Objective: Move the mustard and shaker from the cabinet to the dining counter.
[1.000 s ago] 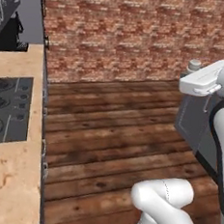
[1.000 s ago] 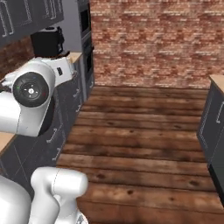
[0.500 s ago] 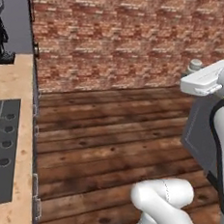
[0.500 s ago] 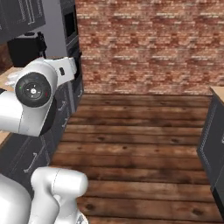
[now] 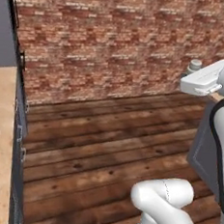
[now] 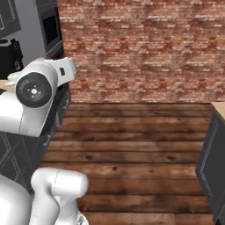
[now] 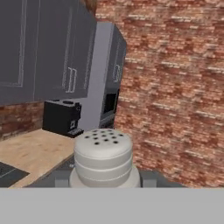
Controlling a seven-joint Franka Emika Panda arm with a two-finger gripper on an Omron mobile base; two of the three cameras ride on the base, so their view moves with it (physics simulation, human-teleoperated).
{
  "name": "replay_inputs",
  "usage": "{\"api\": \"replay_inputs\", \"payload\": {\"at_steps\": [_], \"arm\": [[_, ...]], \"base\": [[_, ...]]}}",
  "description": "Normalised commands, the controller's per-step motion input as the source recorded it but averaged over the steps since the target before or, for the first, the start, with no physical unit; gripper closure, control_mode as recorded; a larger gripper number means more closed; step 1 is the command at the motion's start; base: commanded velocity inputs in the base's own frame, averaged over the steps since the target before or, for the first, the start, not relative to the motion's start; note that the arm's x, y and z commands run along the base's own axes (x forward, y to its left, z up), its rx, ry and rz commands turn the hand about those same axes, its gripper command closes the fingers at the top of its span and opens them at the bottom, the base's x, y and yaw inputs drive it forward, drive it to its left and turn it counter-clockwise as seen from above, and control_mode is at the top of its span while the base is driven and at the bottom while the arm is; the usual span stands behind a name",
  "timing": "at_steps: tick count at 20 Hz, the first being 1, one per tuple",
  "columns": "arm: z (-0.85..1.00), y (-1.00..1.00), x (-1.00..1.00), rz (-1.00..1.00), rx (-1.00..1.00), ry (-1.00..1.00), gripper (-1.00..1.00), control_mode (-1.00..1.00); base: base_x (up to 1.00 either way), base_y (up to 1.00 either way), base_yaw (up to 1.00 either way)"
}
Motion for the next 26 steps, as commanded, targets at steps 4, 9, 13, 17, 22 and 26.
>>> {"api": "replay_inputs", "payload": {"at_steps": [4,9,13,17,22,26], "arm": [[0.00,0.00,0.00,0.00,0.00,0.00,1.00,1.00],[0.00,0.00,0.00,0.00,0.00,0.00,1.00,1.00],[0.00,0.00,0.00,0.00,0.00,0.00,1.00,1.00],[0.00,0.00,0.00,0.00,0.00,0.00,1.00,1.00],[0.00,0.00,0.00,0.00,0.00,0.00,1.00,1.00],[0.00,0.00,0.00,0.00,0.00,0.00,1.00,1.00]], "base": [[1.00,-0.31,-0.27],[0.67,-0.31,-0.58],[0.18,-0.34,-0.76],[0.00,-0.34,-0.81],[0.26,-0.20,-0.75],[0.95,0.06,-0.55]]}}
